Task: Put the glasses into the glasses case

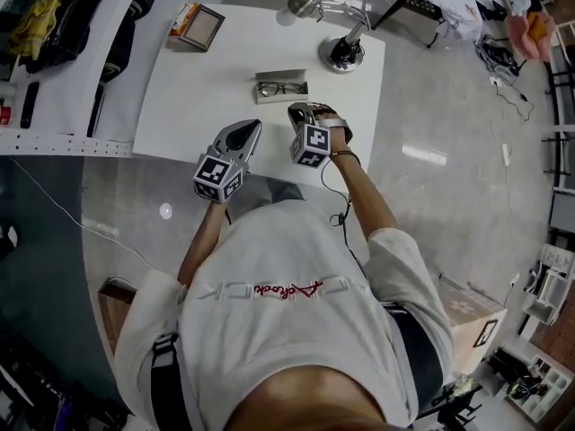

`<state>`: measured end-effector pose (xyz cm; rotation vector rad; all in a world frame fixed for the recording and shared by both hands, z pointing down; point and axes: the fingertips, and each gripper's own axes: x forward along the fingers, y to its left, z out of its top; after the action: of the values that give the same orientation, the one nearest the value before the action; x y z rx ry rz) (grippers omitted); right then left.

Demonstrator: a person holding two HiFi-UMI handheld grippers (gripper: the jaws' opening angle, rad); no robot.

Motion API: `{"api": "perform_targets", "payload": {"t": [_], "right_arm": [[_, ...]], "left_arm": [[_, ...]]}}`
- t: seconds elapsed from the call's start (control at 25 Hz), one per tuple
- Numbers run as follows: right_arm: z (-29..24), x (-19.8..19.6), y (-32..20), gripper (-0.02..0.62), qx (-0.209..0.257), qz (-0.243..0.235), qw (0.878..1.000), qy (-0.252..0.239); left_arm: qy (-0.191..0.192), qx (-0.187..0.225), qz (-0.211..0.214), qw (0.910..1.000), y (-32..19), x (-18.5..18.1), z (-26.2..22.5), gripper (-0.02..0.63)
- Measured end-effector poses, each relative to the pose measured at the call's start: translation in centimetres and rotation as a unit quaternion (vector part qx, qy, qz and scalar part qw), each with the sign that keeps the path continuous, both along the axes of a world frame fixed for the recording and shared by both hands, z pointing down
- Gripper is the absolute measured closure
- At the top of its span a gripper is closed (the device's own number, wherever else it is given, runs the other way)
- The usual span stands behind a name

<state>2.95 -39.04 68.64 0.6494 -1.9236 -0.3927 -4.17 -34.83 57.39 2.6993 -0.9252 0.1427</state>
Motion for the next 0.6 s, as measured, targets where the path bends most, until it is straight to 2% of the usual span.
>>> {"api": "perform_targets", "payload": {"t": [0.12,0.2,0.28,0.4,0.48,0.6], "right_arm": [[-1.4,-0.1,1.3,0.583,0.003,0.027,0.999,-0.035],[-2.8,-0.1,1.9,0.583,0.006,0.057,0.995,-0.08],[-3.8,0.0,2.6,0.583,0.006,0.091,0.986,-0.14],[-5.9,0.0,4.1,0.583,0.0,0.147,0.957,-0.25],[-7.4,-0.3,5.4,0.583,-0.002,0.176,0.929,-0.324],[-9.5,-0.7,7.4,0.583,0.006,0.201,0.89,-0.41]], "left_arm": [[0.0,0.008,0.007,0.9999,1.4,0.3,-0.5,0.597],[0.001,0.013,0.012,0.9998,2.2,0.6,-0.8,0.597],[0.004,0.019,0.016,0.9997,2.9,0.8,-1.2,0.597],[0.007,0.03,0.019,0.9993,3.7,0.9,-2.1,0.597],[0.009,0.035,0.021,0.9991,4.4,0.9,-2.5,0.597],[0.011,0.039,0.024,0.9989,5.6,0.9,-2.9,0.597]]}}
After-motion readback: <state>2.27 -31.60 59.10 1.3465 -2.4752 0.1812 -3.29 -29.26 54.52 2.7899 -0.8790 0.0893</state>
